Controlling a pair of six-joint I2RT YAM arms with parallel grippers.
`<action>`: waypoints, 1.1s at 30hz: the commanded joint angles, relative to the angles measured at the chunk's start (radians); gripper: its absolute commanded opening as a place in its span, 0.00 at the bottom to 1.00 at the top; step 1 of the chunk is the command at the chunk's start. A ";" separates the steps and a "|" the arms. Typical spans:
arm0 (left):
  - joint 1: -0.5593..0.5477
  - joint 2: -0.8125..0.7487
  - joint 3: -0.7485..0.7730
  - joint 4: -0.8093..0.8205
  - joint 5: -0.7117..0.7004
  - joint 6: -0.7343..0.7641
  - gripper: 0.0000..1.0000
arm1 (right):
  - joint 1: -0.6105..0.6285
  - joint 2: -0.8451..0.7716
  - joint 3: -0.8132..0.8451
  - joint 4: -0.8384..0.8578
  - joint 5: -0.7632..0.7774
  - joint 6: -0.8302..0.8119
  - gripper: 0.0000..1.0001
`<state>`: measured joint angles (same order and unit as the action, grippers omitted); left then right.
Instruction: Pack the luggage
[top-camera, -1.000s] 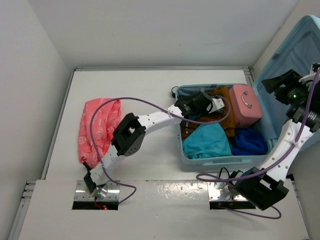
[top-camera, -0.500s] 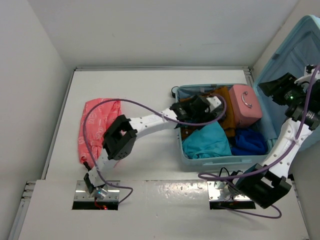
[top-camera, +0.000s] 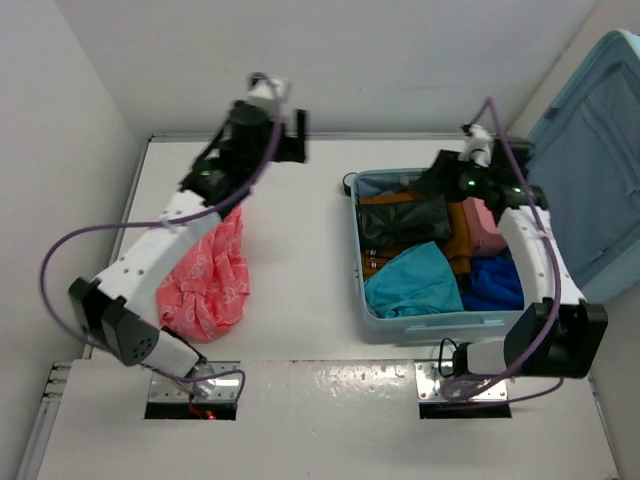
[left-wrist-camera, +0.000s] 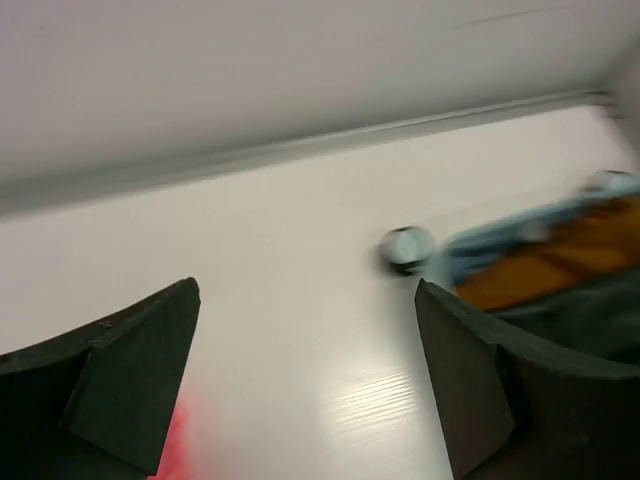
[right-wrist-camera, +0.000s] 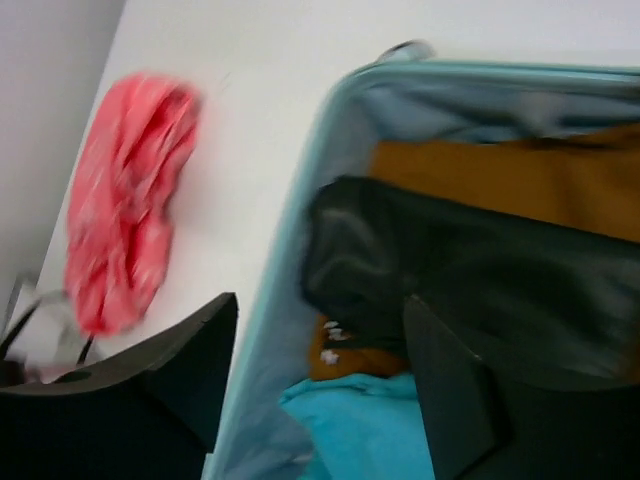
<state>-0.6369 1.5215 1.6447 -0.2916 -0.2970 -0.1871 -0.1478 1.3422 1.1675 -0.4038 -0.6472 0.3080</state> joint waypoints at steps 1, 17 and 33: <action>0.220 -0.101 -0.181 -0.136 0.037 -0.121 0.94 | 0.184 0.049 0.061 0.017 -0.026 -0.001 0.69; 1.002 -0.239 -0.661 -0.342 0.327 -0.012 0.89 | 0.795 0.756 0.423 0.399 -0.059 0.876 0.88; 0.921 0.049 -0.747 -0.223 0.720 -0.067 0.73 | 0.869 1.072 0.515 0.663 -0.085 0.982 1.00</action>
<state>0.3134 1.5372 0.9226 -0.5716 0.2886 -0.2230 0.7097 2.3989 1.6066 0.1493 -0.7258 1.2602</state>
